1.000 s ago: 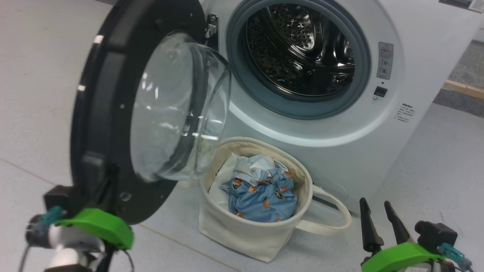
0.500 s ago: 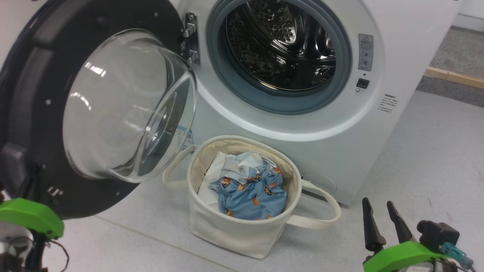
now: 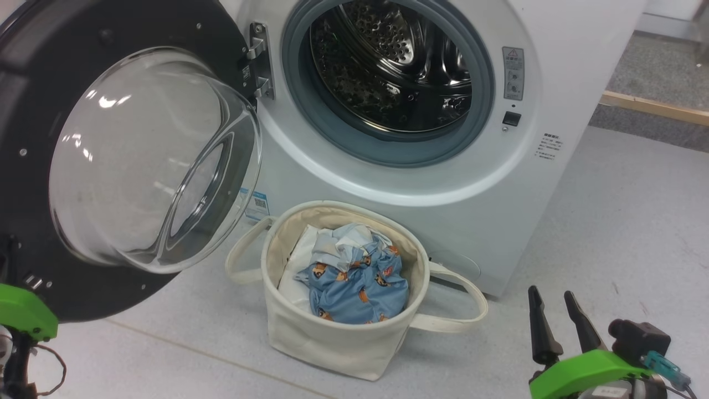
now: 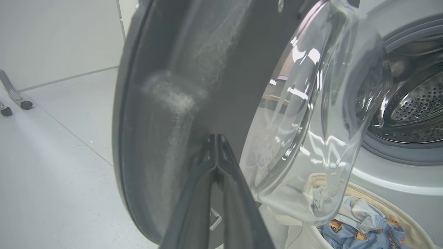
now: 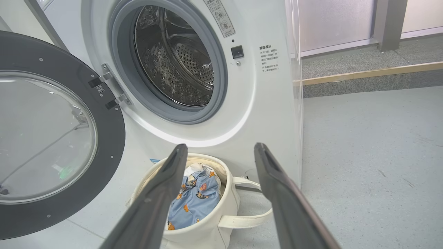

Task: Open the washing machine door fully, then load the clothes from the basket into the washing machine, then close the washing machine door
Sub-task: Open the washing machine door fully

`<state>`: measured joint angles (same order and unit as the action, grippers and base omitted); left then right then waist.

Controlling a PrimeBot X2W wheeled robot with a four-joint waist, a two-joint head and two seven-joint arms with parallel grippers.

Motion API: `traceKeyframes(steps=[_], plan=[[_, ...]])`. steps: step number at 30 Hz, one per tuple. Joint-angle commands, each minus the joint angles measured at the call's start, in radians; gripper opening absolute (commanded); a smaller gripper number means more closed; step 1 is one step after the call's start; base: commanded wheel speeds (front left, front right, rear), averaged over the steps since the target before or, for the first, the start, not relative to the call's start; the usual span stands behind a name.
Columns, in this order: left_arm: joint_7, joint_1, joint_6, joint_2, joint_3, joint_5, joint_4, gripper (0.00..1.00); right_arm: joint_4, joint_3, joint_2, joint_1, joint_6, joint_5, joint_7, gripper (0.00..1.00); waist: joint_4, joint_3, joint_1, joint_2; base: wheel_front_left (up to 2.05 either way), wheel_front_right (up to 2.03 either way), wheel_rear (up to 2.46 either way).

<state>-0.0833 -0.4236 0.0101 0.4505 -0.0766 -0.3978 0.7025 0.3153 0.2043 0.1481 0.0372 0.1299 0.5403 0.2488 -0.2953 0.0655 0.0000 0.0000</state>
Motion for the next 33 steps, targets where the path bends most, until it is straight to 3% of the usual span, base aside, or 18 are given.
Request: traceKeyframes(steps=[1,4,6,16,24,33], plan=[[-0.018,-0.069,-0.005,0.06,-0.031,0.0,-0.017,0.0,-0.024,0.015,0.006,0.044,0.001,0.006,0.013,1.0,0.0,0.002,0.0,0.0,0.0,0.0,0.0],[-0.033,-0.076,-0.016,0.048,-0.02,-0.005,-0.009,0.03,-0.023,0.012,0.007,0.04,0.001,0.007,0.013,1.0,-0.004,0.007,0.0,0.0,0.0,0.0,0.0],[-0.037,-0.073,-0.021,0.039,-0.013,-0.008,-0.017,1.0,-0.024,0.011,0.006,0.038,0.001,0.007,0.013,1.0,-0.009,0.01,0.0,0.0,0.0,0.0,0.0],[0.005,0.006,-0.053,-0.025,0.033,-0.035,-0.199,1.0,-0.035,0.016,0.004,0.032,0.001,0.007,0.013,1.0,-0.031,0.026,0.0,0.0,0.0,0.0,0.0],[0.061,0.086,-0.016,-0.048,0.053,-0.036,-0.368,1.0,-0.044,0.031,0.01,0.03,0.001,0.011,0.013,1.0,-0.055,0.034,0.0,0.0,0.0,0.0,0.0],[0.103,0.133,0.012,-0.042,0.055,-0.038,-0.448,1.0,-0.045,0.029,0.009,0.029,0.001,0.015,0.013,1.0,-0.115,0.036,0.0,0.0,0.0,0.0,0.0]])
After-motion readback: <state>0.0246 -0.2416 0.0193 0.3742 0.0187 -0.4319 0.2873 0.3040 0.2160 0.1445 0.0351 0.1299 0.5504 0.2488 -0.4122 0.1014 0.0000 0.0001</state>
